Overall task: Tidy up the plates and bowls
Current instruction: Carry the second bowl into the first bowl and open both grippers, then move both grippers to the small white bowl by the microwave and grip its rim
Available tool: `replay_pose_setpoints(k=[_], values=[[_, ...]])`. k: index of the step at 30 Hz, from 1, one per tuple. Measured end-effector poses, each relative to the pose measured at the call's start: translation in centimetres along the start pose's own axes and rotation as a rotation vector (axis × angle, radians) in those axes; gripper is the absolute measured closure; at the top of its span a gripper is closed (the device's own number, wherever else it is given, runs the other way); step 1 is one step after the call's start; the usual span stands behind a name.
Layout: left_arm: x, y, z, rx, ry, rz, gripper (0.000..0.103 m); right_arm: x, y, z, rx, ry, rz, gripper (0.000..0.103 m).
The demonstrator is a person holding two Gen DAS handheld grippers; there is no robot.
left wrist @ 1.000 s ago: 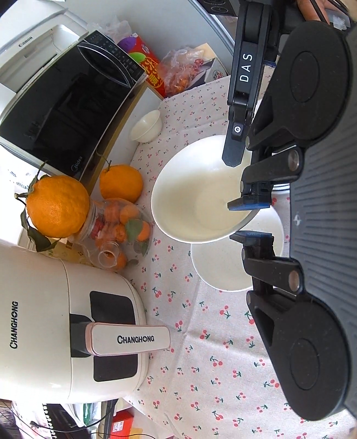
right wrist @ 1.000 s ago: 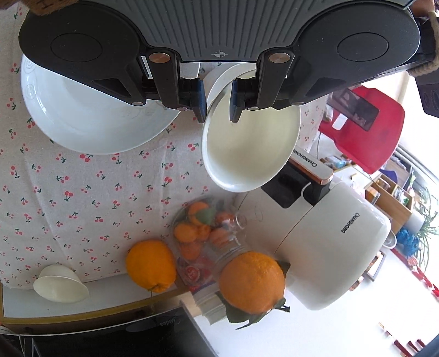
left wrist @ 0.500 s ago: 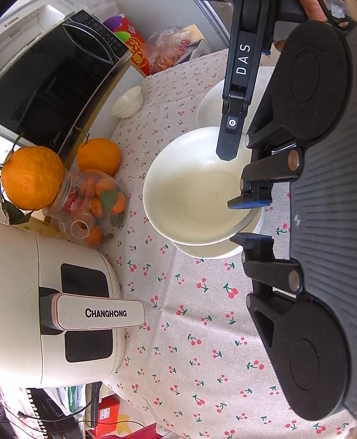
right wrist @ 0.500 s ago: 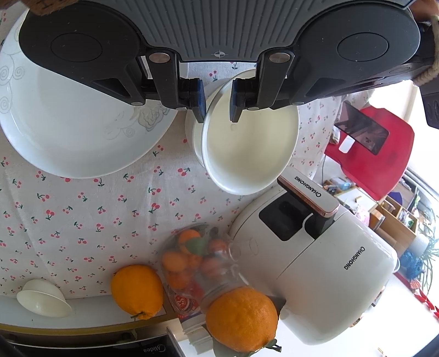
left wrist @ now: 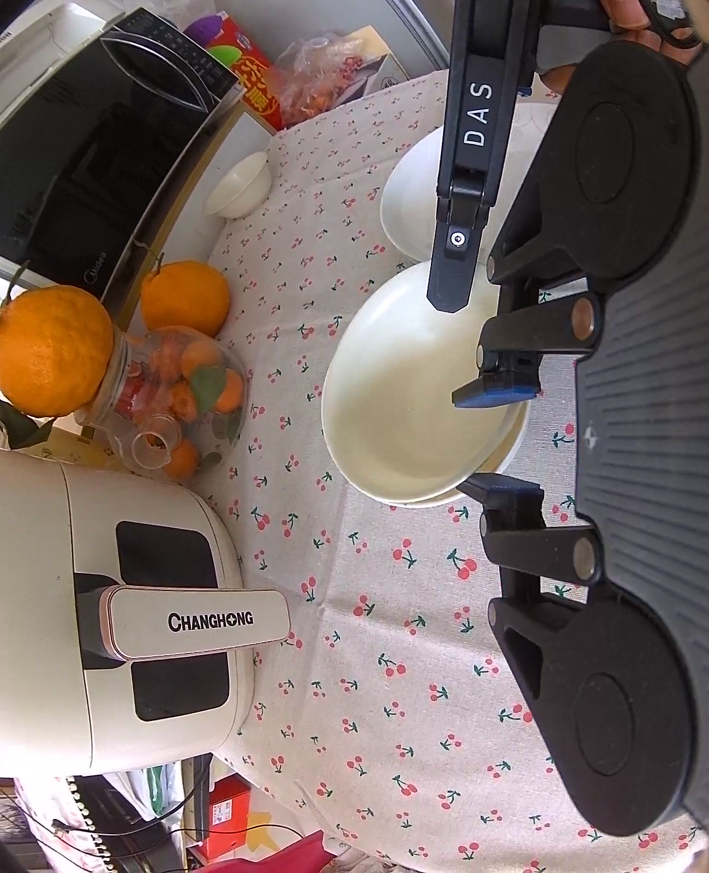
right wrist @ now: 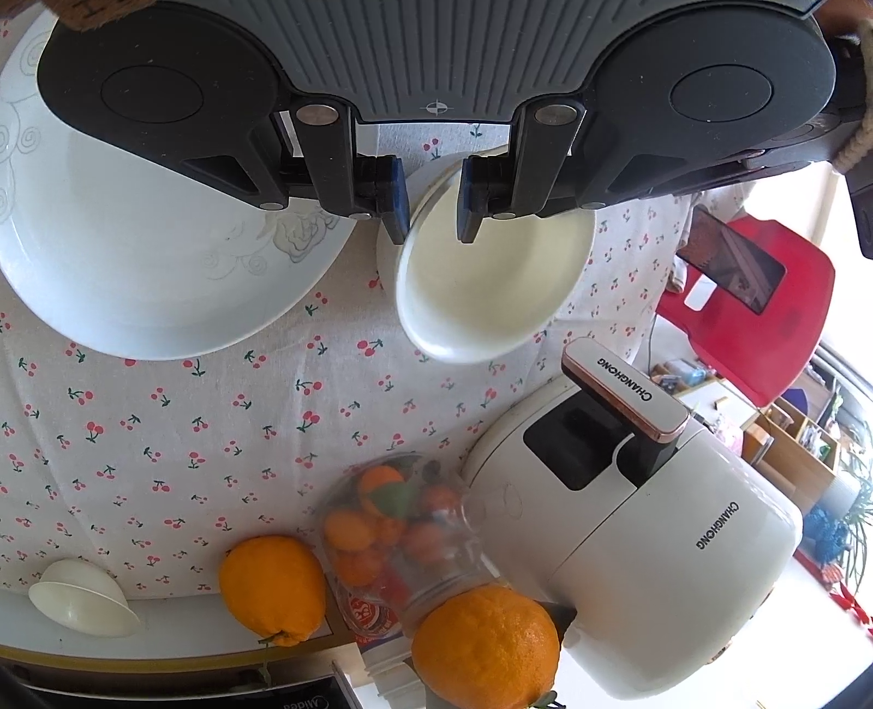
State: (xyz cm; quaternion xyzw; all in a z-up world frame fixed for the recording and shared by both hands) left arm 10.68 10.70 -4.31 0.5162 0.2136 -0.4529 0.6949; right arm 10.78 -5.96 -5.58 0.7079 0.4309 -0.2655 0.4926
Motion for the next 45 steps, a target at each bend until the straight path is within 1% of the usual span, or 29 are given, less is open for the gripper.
replay_pose_setpoints(k=[8, 9, 11, 13, 14, 15, 16, 17, 19, 20, 22, 24, 26, 29, 32, 34, 35, 36, 37, 41, 45], values=[[0.2, 0.0, -0.3, 0.001, 0.021, -0.012, 0.078, -0.1, 0.1, 0.3, -0.001, -0.013, 0.011, 0.082], [0.2, 0.0, -0.3, 0.003, 0.025, -0.013, 0.078, -0.2, 0.2, 0.3, -0.001, -0.012, 0.011, 0.080], [0.2, 0.0, -0.3, 0.003, 0.027, -0.013, 0.077, -0.2, 0.2, 0.3, 0.004, -0.010, 0.014, 0.079], [0.3, 0.0, -0.4, 0.003, 0.031, -0.015, 0.074, -0.3, 0.2, 0.3, 0.003, -0.009, 0.015, 0.078], [0.3, 0.0, -0.4, 0.003, 0.036, -0.016, 0.069, -0.3, 0.3, 0.3, 0.004, -0.009, 0.015, 0.077], [0.3, 0.0, -0.4, 0.003, 0.039, -0.016, 0.065, -0.3, 0.3, 0.4, 0.006, -0.010, 0.016, 0.071], [0.3, 0.0, -0.4, 0.002, 0.040, -0.016, 0.062, -0.4, 0.3, 0.4, 0.008, -0.008, 0.017, 0.069], [0.3, 0.0, -0.4, 0.001, 0.039, -0.015, 0.061, -0.4, 0.4, 0.4, 0.010, -0.009, 0.018, 0.067], [0.2, 0.1, -0.4, 0.000, 0.036, -0.011, 0.059, -0.6, 0.5, 0.4, 0.010, -0.011, 0.025, 0.067], [0.1, 0.1, -0.4, 0.000, 0.036, -0.008, 0.057, -0.7, 0.6, 0.5, 0.011, -0.012, 0.030, 0.066], [-0.1, 0.2, -0.5, 0.001, 0.037, -0.002, 0.051, -1.0, 0.8, 0.6, 0.016, -0.014, 0.039, 0.063], [-0.2, 0.1, -0.4, 0.003, 0.038, -0.001, 0.048, -1.4, 1.1, 0.8, 0.027, -0.017, 0.048, 0.055], [-0.2, 0.0, -0.2, 0.008, 0.034, -0.003, 0.047, -1.8, 1.2, 0.8, 0.031, -0.017, 0.055, 0.054], [-0.4, -0.1, 0.2, 0.023, 0.017, 0.000, 0.041, -2.5, 1.2, 0.8, 0.029, -0.017, 0.069, 0.054], [-0.7, -0.3, 0.9, 0.065, 0.015, 0.014, 0.040, -3.1, 1.1, 0.7, 0.027, -0.029, 0.090, 0.054], [-0.8, -0.4, 1.4, 0.098, 0.020, 0.017, 0.040, -3.3, 1.0, 0.4, 0.011, -0.035, 0.102, 0.057], [-0.7, -0.5, 1.6, 0.109, 0.022, 0.017, 0.040, -3.4, 0.9, 0.2, 0.003, -0.034, 0.106, 0.069], [-0.7, -0.7, 1.7, 0.118, 0.025, 0.014, 0.040, -3.4, 0.8, 0.0, -0.008, -0.031, 0.101, 0.078], [-0.5, -0.8, 1.7, 0.124, 0.027, 0.010, 0.041, -3.2, 0.6, -0.2, -0.018, -0.029, 0.091, 0.079], [0.1, -1.0, 1.5, 0.125, 0.042, -0.006, 0.043, -2.3, -0.2, -0.5, -0.041, -0.067, 0.056, 0.084], [0.4, -1.0, 1.0, 0.115, 0.067, -0.007, 0.043, -1.0, -0.5, 0.0, -0.027, -0.091, 0.026, 0.085]])
Point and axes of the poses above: each gripper's, at about its wrist camera, not at the fingertips, and x roughly the way its jaws point, z to its right, y to its top, the point moved 4 cm from there along x, roughly the way its jaws point, and after that the axes turned 10 degrees about -y, right-handed, at the moved point
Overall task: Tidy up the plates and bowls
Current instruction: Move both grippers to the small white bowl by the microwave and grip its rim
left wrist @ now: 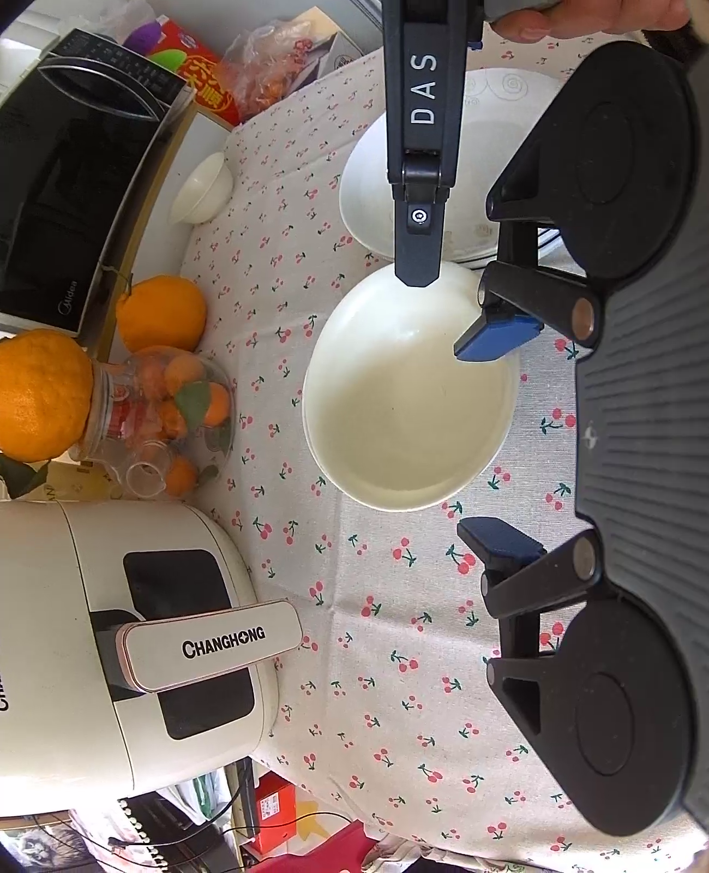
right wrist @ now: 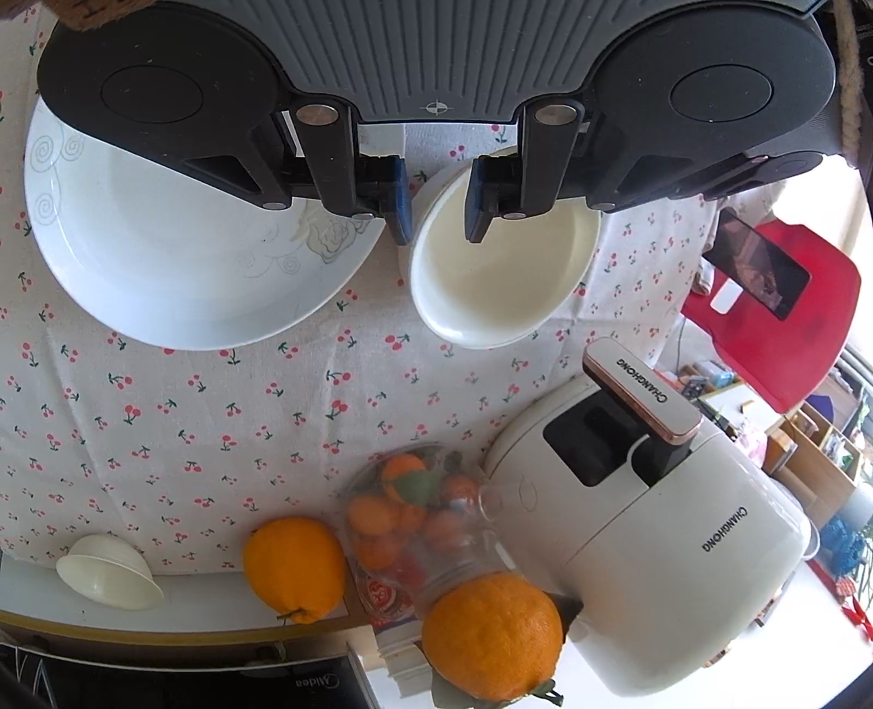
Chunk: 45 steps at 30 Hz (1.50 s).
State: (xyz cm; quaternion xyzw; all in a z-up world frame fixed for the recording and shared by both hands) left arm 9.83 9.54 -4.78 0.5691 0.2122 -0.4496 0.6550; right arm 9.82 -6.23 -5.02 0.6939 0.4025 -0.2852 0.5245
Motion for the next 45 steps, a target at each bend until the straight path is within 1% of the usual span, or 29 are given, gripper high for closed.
replay_pose_setpoints(k=[8, 10, 11, 13, 19, 23, 28, 32, 33, 34, 36, 37, 39, 40, 42, 44, 45], values=[[0.0, 0.1, -0.2, -0.008, 0.005, -0.001, 0.043, 1.6, -0.6, -0.9, -0.060, -0.023, -0.001, 0.085], [-0.4, 0.2, -0.2, -0.016, -0.014, 0.005, 0.036, 1.5, -0.4, -1.1, -0.062, -0.017, 0.003, 0.084], [-0.5, 0.3, -0.2, -0.017, -0.028, 0.007, 0.034, 1.3, -0.3, -1.1, -0.060, -0.008, 0.007, 0.078], [-1.0, 0.3, -0.1, -0.014, -0.054, 0.018, 0.031, 0.7, 0.1, -1.0, -0.048, 0.007, 0.022, 0.077], [-1.5, 0.4, 0.3, 0.011, -0.097, 0.034, 0.031, -0.7, 1.0, -0.3, -0.027, 0.018, 0.054, 0.077], [-1.4, 0.3, 0.8, 0.042, -0.113, 0.030, 0.031, -1.2, 1.2, 0.4, -0.012, 0.015, 0.053, 0.077], [-1.0, 0.2, 1.5, 0.087, -0.093, 0.025, 0.031, -1.6, 1.4, 0.7, -0.001, 0.018, 0.059, 0.077], [-0.7, 0.3, 1.7, 0.079, -0.098, 0.011, 0.030, -2.1, 1.7, 1.4, 0.026, 0.011, 0.070, 0.076], [-0.7, 0.4, 1.8, 0.080, -0.100, 0.013, 0.029, -2.2, 1.8, 1.7, 0.037, 0.007, 0.074, 0.070], [-0.8, 0.5, 2.0, 0.084, -0.103, 0.017, 0.027, -2.4, 1.8, 1.9, 0.046, 0.002, 0.076, 0.067], [-0.8, 0.6, 2.2, 0.094, -0.107, 0.028, 0.023, -2.8, 1.9, 2.5, 0.059, -0.016, 0.080, 0.056], [-0.9, 0.7, 2.3, 0.098, -0.108, 0.032, 0.022, -3.1, 1.9, 2.9, 0.060, -0.027, 0.084, 0.052], [-0.8, 0.9, 2.6, 0.103, -0.109, 0.039, 0.020, -4.0, 2.1, 3.7, 0.059, -0.048, 0.102, 0.038], [-0.8, 1.0, 2.7, 0.102, -0.108, 0.041, 0.019, -4.5, 2.2, 4.1, 0.056, -0.057, 0.115, 0.033], [-0.6, 1.5, 3.1, 0.102, -0.105, 0.047, 0.016, -5.6, 2.4, 5.3, 0.058, -0.081, 0.149, 0.018], [-0.6, 2.1, 3.8, 0.094, -0.104, 0.058, 0.012, -6.4, 2.8, 6.6, 0.071, -0.110, 0.176, 0.011], [-0.6, 2.5, 4.1, 0.090, -0.108, 0.062, 0.009, -6.8, 3.2, 7.3, 0.078, -0.128, 0.186, 0.009]])
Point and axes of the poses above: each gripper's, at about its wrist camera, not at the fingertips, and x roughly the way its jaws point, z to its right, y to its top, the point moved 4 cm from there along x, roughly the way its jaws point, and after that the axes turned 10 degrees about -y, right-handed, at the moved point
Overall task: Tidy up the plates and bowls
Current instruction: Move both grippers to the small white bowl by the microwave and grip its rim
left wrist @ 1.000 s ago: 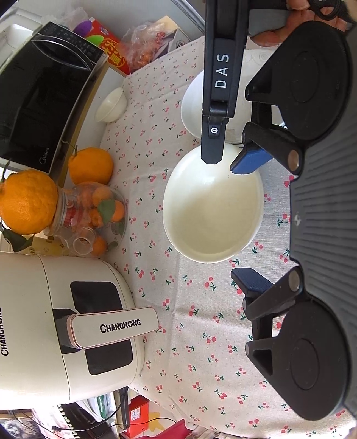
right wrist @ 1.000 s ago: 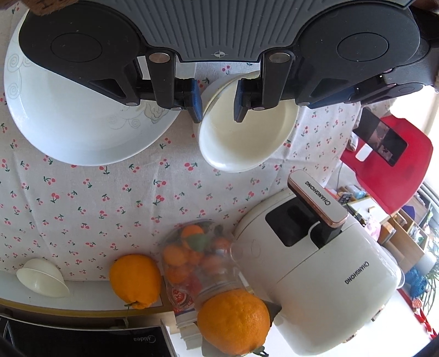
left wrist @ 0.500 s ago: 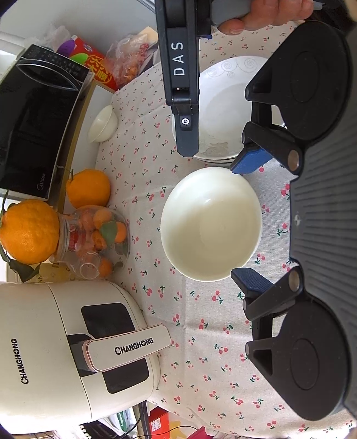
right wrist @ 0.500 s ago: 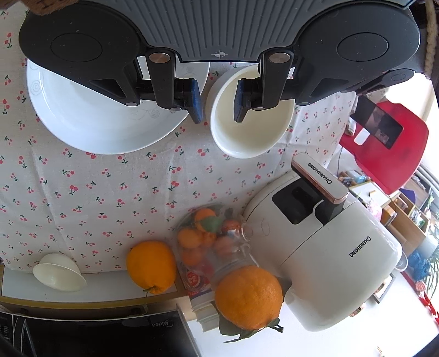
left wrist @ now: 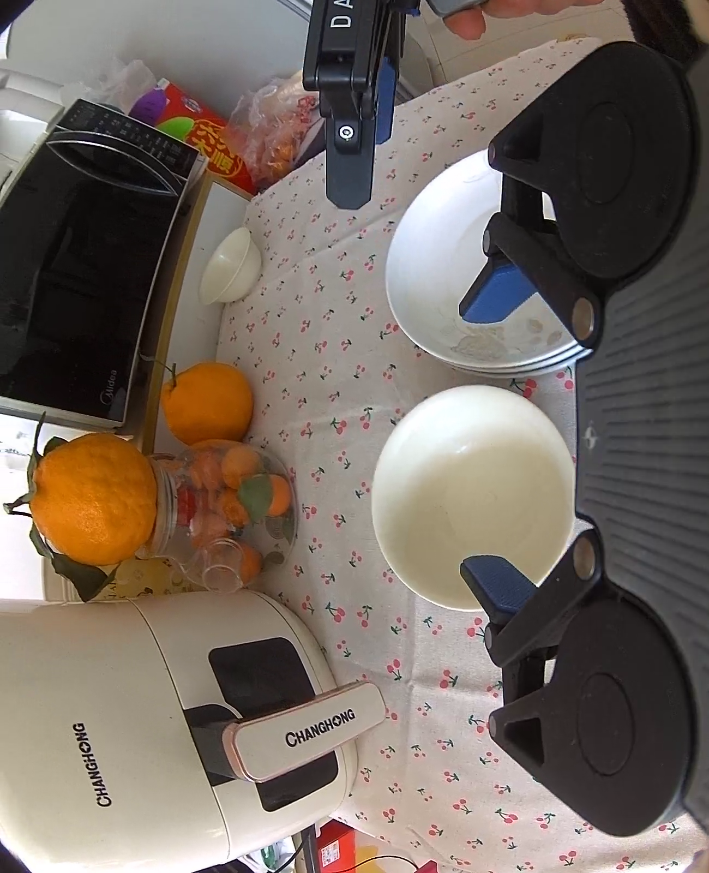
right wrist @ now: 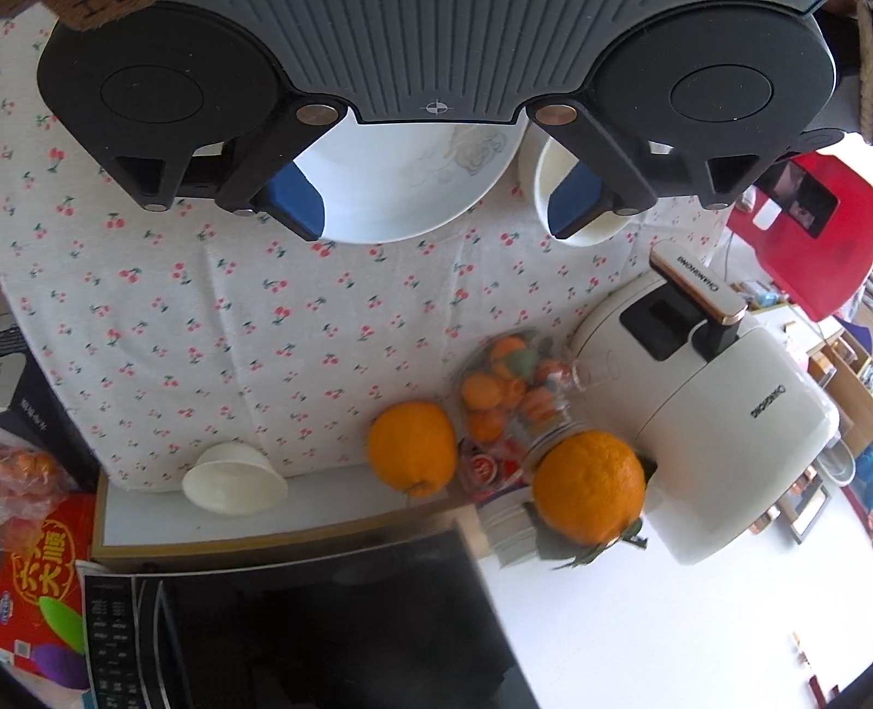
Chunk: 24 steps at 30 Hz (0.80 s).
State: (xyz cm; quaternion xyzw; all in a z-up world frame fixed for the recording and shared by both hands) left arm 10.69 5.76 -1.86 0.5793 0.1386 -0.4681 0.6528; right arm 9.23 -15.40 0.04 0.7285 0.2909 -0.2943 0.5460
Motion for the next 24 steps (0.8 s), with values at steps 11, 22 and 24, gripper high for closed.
replay_pose_setpoints(k=[11, 22, 24], values=[[2.6, 6.2, 3.8, 0.002, 0.008, 0.034, 0.001, -0.6, 8.2, 6.2, 0.022, -0.132, 0.109, 0.001], [9.4, 13.5, 8.5, 0.022, -0.009, 0.056, 0.001, 3.9, 16.3, 11.3, 0.144, -0.128, 0.122, 0.000], [11.2, 14.5, 9.1, 0.010, -0.008, 0.052, 0.001, 5.6, 17.2, 12.3, 0.161, -0.111, 0.110, 0.000]])
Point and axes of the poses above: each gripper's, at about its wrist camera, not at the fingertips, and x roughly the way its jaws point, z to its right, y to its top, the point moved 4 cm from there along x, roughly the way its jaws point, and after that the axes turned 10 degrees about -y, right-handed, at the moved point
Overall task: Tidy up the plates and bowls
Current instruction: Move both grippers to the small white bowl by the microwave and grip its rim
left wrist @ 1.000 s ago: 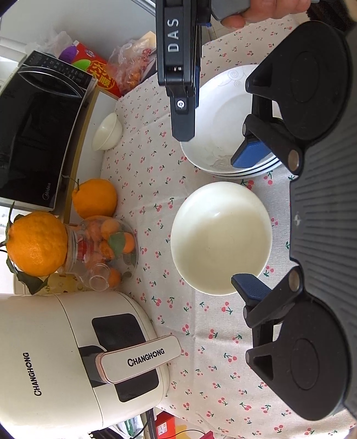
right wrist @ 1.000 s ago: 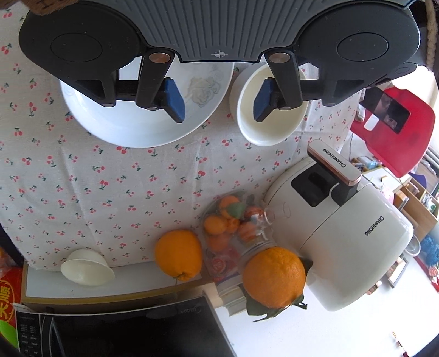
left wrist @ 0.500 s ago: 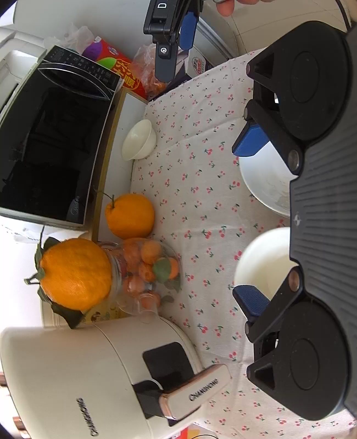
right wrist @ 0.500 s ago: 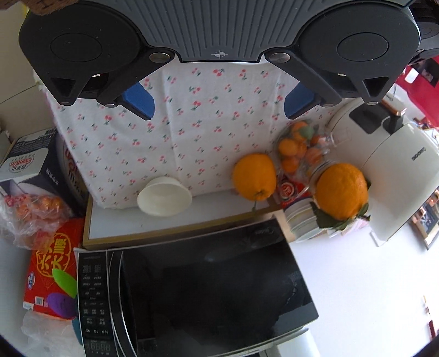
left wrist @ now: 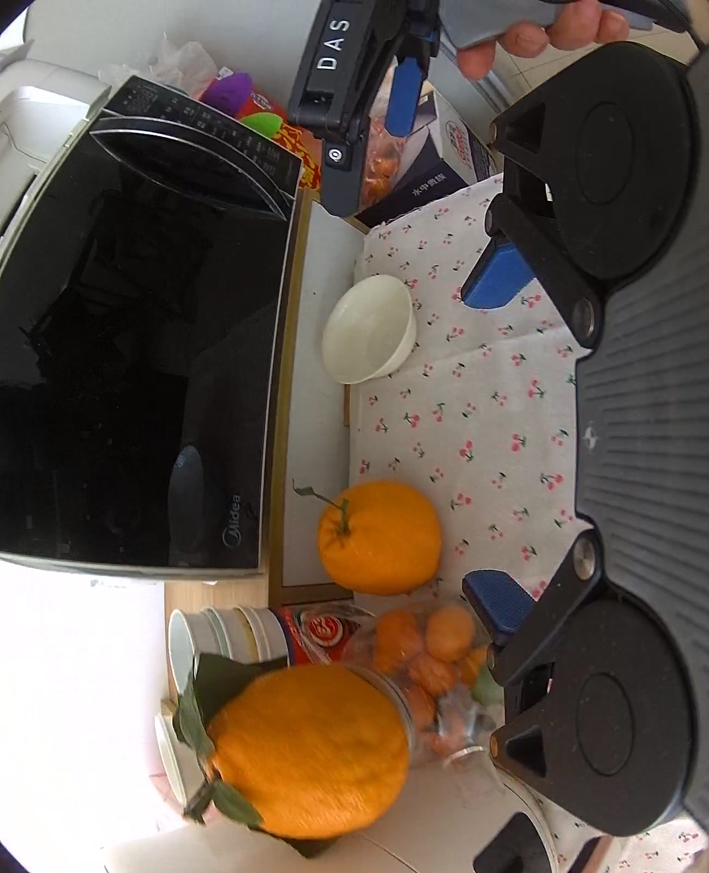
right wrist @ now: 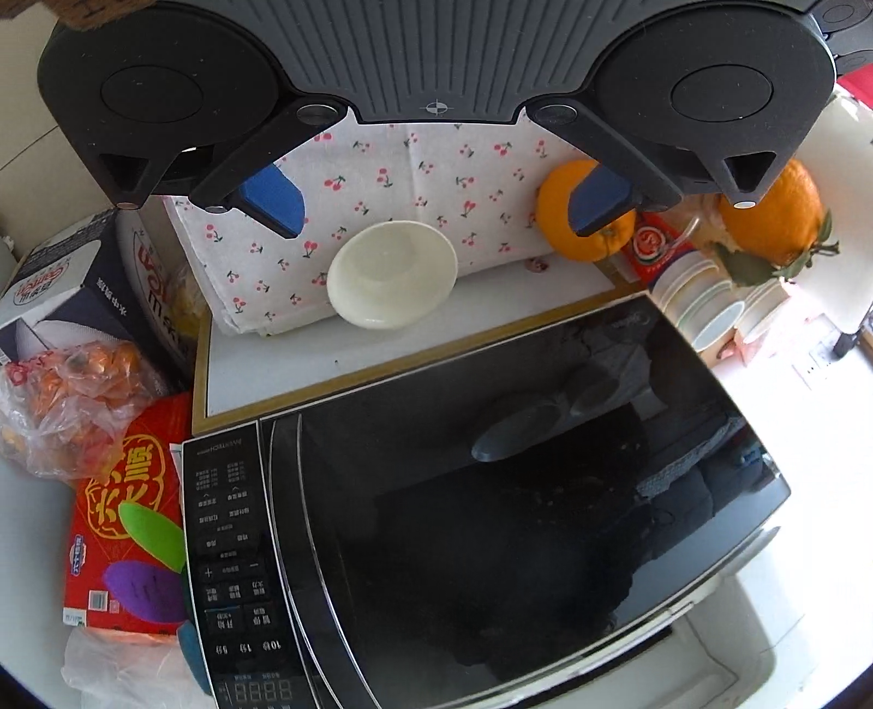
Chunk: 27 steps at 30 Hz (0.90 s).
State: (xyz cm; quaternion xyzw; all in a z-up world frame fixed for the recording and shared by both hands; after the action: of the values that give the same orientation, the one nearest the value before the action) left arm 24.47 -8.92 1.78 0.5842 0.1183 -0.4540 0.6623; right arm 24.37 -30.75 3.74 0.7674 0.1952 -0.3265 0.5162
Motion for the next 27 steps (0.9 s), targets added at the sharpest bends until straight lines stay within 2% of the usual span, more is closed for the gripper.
replay_pose_setpoints(k=[3, 6, 7, 9, 12, 17, 20, 22, 25, 27], values=[[3.0, 1.2, 0.6, -0.030, 0.000, -0.003, 0.001, 3.1, 0.6, 1.6, 0.025, 0.039, -0.026, 0.000], [6.1, 2.2, 1.0, -0.039, -0.012, 0.010, 0.001, 6.4, 0.1, 4.3, 0.089, 0.040, -0.047, 0.000], [7.0, 2.4, 1.0, -0.040, -0.014, 0.011, 0.001, 7.6, 0.0, 5.1, 0.113, 0.037, -0.080, 0.000], [8.9, 2.8, 1.4, -0.040, -0.023, 0.019, 0.002, 9.8, -0.3, 7.2, 0.210, 0.049, -0.130, 0.000], [11.3, 3.2, 1.9, -0.067, -0.044, 0.022, 0.003, 12.0, -0.9, 10.0, 0.372, 0.114, -0.157, 0.000], [13.9, 3.5, 2.9, -0.102, -0.067, 0.030, 0.009, 14.3, -1.8, 12.1, 0.521, 0.181, -0.150, 0.000], [14.9, 3.6, 3.0, -0.118, -0.065, 0.033, 0.022, 15.1, -2.2, 12.0, 0.544, 0.209, -0.141, 0.000], [15.4, 3.7, 2.9, -0.132, -0.060, 0.034, 0.034, 15.5, -2.3, 11.7, 0.537, 0.218, -0.131, 0.001], [16.0, 3.8, 2.7, -0.151, -0.050, 0.038, 0.047, 15.7, -2.5, 11.3, 0.545, 0.234, -0.120, 0.012], [16.4, 4.0, 2.6, -0.158, -0.042, 0.039, 0.054, 16.1, -2.8, 11.3, 0.563, 0.254, -0.127, 0.025]])
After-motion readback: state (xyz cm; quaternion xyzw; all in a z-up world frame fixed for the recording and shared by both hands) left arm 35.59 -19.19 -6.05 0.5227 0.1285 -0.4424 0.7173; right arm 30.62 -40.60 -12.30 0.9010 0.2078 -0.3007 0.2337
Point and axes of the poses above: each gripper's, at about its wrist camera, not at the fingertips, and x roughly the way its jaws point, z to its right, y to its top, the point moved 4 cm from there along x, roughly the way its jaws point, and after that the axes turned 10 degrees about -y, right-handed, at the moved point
